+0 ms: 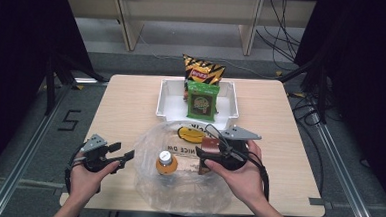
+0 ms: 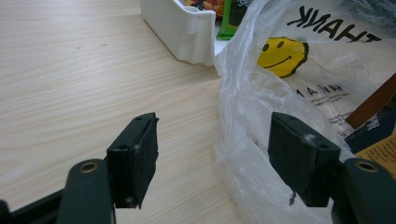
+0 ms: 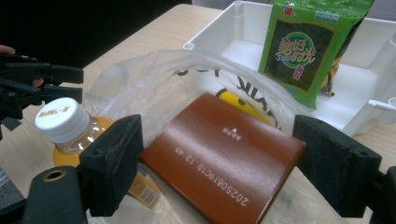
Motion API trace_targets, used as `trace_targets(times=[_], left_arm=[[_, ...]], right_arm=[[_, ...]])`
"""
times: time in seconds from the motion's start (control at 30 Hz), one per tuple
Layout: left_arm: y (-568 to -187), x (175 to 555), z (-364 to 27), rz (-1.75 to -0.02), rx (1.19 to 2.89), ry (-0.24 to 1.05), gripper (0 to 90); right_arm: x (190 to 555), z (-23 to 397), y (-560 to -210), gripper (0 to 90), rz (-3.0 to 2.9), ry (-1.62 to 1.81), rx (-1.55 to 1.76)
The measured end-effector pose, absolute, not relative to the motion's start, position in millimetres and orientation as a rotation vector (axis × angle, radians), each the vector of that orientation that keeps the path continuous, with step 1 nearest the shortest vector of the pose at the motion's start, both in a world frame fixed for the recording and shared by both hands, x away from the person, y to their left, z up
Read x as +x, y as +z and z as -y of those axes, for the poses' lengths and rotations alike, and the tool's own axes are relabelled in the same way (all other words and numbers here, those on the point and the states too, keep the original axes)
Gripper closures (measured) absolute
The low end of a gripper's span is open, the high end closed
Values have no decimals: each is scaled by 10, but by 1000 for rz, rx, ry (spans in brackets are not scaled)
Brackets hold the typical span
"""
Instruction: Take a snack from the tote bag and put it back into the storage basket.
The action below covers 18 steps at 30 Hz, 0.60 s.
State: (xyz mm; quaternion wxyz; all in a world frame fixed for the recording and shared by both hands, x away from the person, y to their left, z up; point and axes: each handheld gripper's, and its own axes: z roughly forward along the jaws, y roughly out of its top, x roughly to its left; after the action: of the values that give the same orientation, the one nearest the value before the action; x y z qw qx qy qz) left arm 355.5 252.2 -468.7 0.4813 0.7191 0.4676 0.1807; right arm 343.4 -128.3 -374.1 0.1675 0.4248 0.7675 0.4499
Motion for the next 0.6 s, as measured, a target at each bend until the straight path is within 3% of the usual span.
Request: trace_targets(times=[0.6], left_arm=[[-4684, 3557, -2528, -1138, 1747, 436, 329]], right_arm=[[3336, 1225, -3879, 191, -2151, 1195, 1331]])
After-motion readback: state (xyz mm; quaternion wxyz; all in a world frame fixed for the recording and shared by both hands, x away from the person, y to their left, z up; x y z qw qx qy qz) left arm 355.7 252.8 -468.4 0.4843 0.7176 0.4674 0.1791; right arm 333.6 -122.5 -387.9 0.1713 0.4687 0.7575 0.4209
